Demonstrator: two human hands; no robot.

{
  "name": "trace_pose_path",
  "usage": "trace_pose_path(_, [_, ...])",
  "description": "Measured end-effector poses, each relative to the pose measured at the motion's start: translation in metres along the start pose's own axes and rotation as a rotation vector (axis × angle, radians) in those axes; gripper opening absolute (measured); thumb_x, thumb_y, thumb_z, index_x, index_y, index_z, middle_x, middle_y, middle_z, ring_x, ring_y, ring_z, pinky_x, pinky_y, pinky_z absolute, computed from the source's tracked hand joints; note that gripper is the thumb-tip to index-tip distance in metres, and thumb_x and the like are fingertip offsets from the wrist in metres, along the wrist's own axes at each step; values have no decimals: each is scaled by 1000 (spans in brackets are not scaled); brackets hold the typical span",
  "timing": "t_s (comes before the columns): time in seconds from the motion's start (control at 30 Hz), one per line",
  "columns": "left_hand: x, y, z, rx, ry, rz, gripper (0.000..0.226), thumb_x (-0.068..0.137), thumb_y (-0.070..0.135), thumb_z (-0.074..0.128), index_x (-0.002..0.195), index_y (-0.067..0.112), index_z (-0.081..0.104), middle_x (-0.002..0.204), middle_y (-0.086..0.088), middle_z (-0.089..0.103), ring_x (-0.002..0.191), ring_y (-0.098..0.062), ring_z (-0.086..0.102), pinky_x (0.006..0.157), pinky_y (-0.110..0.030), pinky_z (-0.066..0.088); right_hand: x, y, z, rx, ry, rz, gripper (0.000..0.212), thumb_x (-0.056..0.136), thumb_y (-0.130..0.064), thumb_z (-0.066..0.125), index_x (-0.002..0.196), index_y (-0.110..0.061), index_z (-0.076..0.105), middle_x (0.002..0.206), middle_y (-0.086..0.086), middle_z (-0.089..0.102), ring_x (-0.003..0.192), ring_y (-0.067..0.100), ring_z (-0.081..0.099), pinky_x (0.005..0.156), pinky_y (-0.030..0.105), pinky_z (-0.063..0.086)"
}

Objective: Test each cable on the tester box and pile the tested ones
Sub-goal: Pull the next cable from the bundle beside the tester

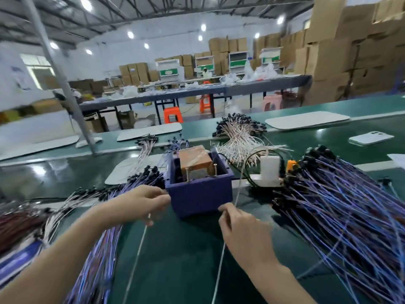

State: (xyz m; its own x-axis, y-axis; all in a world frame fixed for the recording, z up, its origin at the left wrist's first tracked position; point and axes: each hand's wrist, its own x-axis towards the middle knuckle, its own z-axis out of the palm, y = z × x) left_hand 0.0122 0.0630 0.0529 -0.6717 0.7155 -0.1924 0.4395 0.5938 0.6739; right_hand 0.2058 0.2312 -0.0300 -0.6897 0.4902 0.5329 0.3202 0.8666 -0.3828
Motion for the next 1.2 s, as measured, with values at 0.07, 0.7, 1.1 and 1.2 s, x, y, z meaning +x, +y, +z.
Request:
trace_pose_path(0.07, [6,-30,-11,71,215,-39,20,101,34,56,101,20,70,78,6,71,73,-14,68,67,-29,56,2,6,18,-14,-84,49,22,103,-37,44,117,-35,60,96,-9,73,81,17,71,57,31,40])
trace_pose_path(0.7, [56,-108,3,494,526,-277,46,104,22,35,149,15,41,158,-13,32,141,-36,30,115,-46,25,11,15,29,22,-211,270,20,104,-32,40,108,-33,59,69,-16,50,63,11,47,48,25,31])
trace_pose_path(1.1, [43,-96,-15,-52,864,-163,31,101,4,43,128,-1,56,120,-19,64,101,-31,61,93,-40,45,10,18,29,120,-160,309,20,104,-27,42,106,-32,61,70,-21,51,60,-6,46,47,16,29])
trace_pose_path(1.2, [39,-93,-18,-13,830,-215,34,100,3,40,126,-3,61,113,-24,68,94,-35,63,84,-37,48,10,20,30,163,-154,330,20,104,-25,44,105,-31,63,72,-18,59,62,-1,55,48,19,33])
